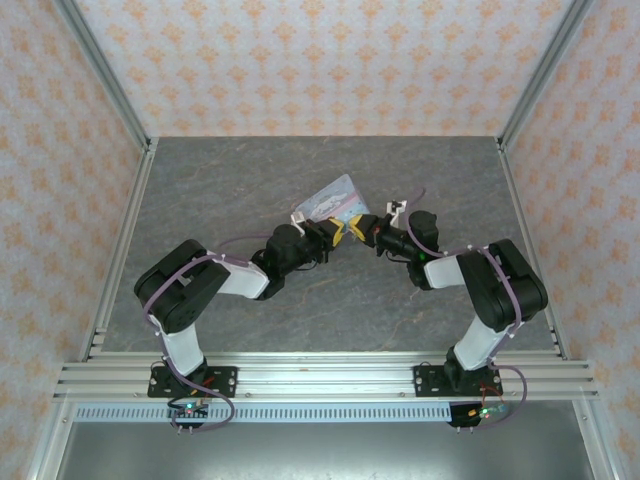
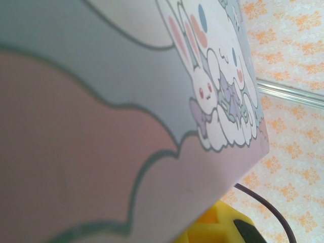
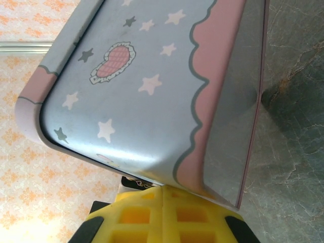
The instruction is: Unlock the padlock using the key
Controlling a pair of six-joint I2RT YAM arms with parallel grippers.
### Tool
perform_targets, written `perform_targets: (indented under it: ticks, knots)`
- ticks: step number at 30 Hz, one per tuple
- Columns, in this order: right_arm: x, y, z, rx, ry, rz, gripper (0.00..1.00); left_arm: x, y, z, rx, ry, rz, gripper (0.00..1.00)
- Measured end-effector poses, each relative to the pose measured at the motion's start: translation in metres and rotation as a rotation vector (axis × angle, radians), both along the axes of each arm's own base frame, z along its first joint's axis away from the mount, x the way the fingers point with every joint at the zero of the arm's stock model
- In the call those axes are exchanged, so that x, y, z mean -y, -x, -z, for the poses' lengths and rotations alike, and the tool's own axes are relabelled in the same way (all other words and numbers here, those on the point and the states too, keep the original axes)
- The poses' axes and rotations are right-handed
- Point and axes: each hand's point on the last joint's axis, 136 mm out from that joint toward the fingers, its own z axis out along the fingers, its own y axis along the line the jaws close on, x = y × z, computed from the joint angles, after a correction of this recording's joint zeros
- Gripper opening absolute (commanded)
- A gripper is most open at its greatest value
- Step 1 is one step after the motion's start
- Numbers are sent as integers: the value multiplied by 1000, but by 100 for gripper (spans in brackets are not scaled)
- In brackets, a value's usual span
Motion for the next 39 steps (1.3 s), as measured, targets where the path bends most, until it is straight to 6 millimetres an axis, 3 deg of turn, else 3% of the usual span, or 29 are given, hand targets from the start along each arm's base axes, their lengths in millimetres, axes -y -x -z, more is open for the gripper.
perform_targets:
  ticks: [14, 22, 28, 35, 39]
  knots:
    - [-4, -16, -12, 27, -5, 47, 0, -1, -10, -9, 31, -8, -38, 0]
    - [-4, -23, -3, -18, 16, 63, 0, 4, -1, 4, 40, -127, 31, 0]
    - [-9, -19, -3, -16, 12, 38, 0, 1, 3, 4, 40, -156, 33, 0]
    - [-6, -2, 14, -21, 15, 79, 0, 3, 19, 18, 9, -153, 41, 0]
    - [-2, 1, 10, 10, -1, 142, 0, 6, 22, 15, 13, -107, 26, 0]
